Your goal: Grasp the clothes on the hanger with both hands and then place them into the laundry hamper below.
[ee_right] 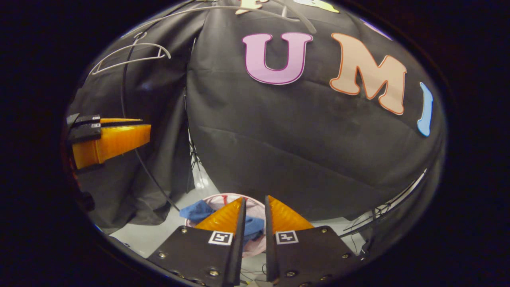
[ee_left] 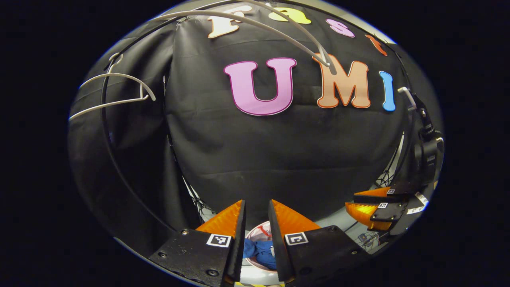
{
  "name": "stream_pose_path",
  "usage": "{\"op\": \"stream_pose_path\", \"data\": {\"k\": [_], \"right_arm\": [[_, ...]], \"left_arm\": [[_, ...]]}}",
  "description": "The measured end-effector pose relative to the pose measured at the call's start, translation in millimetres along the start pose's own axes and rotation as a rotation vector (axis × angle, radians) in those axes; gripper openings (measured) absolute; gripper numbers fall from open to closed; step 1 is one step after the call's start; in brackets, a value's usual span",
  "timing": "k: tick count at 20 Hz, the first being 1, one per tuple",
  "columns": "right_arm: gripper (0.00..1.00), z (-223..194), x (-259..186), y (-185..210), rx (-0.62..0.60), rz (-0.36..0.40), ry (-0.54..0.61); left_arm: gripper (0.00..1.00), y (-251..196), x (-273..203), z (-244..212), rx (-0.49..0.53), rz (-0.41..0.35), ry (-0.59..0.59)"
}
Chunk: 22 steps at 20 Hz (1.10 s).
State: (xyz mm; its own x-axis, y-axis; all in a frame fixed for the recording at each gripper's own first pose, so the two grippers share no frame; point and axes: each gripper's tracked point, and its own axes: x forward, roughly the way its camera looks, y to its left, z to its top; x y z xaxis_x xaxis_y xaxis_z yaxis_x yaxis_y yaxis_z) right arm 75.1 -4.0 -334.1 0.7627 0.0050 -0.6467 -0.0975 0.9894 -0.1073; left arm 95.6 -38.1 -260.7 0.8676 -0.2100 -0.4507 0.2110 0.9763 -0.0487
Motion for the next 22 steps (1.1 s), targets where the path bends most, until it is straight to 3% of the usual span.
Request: {"op": "stream_pose_path", "data": {"k": [12, 13, 14, 19, 20, 21, 22], "right_arm": [[0.25, 49.3, -24.7, -13.4, 0.016, -0.027, -0.119], [0.25, 58.1, -30.1, -14.6, 0.012, -0.030, -0.141], [0.25, 66.9, -38.0, -16.5, 0.009, -0.035, -0.165], [0.24, 122.6, -81.9, -26.5, 0.015, -0.058, -0.301], [0.25, 131.4, -91.6, -29.6, 0.018, -0.065, -0.334], [0.24, 142.6, -102.7, -33.4, 0.019, -0.074, -0.365], [0.25, 152.0, -108.2, -32.7, 0.020, -0.085, -0.398]], "left_arm": [[0.35, -2.7, -9.6, 19.9, -0.010, 0.000, -0.036], [0.40, -3.9, -13.1, 27.0, -0.013, 0.000, -0.049], [0.35, -5.5, -16.7, 35.3, -0.016, 0.000, -0.067], [0.35, -11.8, -46.4, 83.4, -0.024, -0.009, -0.176], [0.39, -13.4, -54.7, 95.4, -0.028, -0.009, -0.200], [0.30, -14.8, -64.7, 107.1, -0.030, -0.008, -0.227], [0.40, -16.6, -74.6, 120.1, -0.032, -0.008, -0.258]]}}
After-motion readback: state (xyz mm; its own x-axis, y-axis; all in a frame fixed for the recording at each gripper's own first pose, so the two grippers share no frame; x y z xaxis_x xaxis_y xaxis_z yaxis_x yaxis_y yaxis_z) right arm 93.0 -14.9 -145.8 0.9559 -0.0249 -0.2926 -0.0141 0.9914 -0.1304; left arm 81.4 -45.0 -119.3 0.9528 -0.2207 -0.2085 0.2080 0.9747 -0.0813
